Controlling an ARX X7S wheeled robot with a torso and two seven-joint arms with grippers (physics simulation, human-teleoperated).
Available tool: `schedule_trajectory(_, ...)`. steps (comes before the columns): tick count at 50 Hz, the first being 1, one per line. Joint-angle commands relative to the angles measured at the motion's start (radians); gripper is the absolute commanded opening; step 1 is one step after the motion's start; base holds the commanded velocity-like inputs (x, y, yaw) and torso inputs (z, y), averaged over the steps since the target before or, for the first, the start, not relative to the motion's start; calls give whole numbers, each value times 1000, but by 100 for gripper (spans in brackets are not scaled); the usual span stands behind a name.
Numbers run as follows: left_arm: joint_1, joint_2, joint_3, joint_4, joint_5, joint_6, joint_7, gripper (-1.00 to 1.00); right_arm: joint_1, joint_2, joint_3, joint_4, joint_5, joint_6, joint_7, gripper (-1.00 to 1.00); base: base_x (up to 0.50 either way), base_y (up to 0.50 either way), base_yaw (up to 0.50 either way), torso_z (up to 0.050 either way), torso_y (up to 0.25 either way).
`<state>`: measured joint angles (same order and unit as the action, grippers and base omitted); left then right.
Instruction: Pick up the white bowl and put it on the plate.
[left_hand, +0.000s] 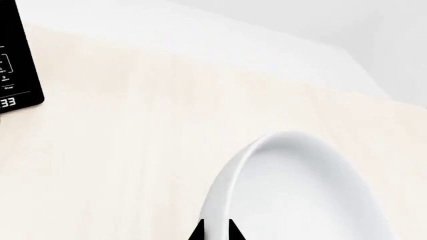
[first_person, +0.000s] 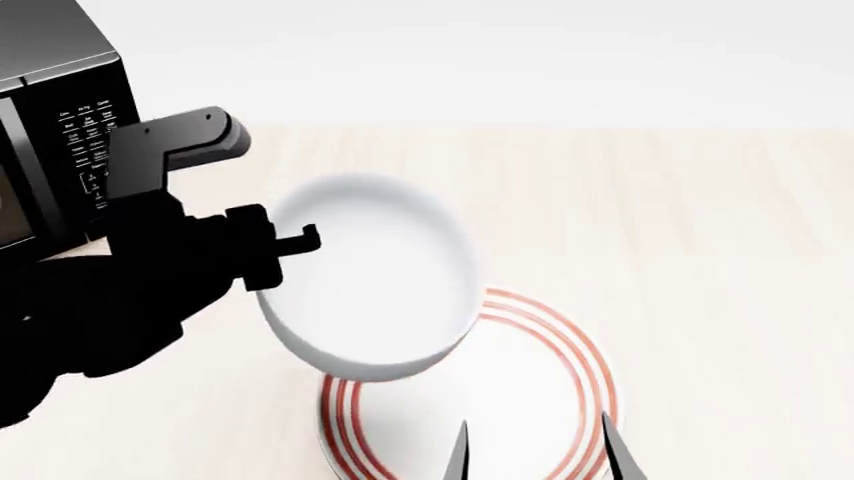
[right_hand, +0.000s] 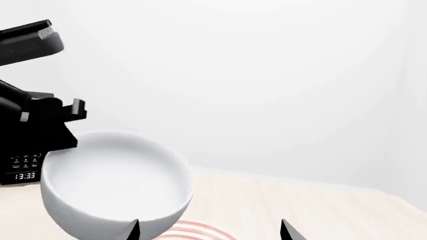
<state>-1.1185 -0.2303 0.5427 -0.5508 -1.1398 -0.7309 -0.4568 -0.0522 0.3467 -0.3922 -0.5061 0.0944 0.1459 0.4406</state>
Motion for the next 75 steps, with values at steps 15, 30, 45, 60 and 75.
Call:
schedule_trajectory(15, -59, 131, 7, -221, 27, 90, 85, -100, 1, 6, 1, 8, 12, -7, 6, 100, 0, 0, 0, 0, 1)
schedule_trajectory(30, -44, 168, -4, -266, 2, 119, 93, -100, 3, 8, -4, 17, 12, -12, 8, 100, 0, 0, 0, 0, 1)
schedule_trajectory(45, -24, 181, -7, -287, -21, 142, 101, -100, 8, 10, -9, 23, 14, -13, 11, 100, 0, 0, 0, 0, 1)
schedule_trajectory(60, 33, 174, -18, -181, -82, 129, 50, -100, 9, 12, -12, 31, 16, -15, 14, 100, 0, 0, 0, 0, 0)
schedule_trajectory(75, 83, 178, -23, -111, -132, 127, 23, -100, 11, 15, -14, 37, 19, -20, 16, 100, 0, 0, 0, 0, 1)
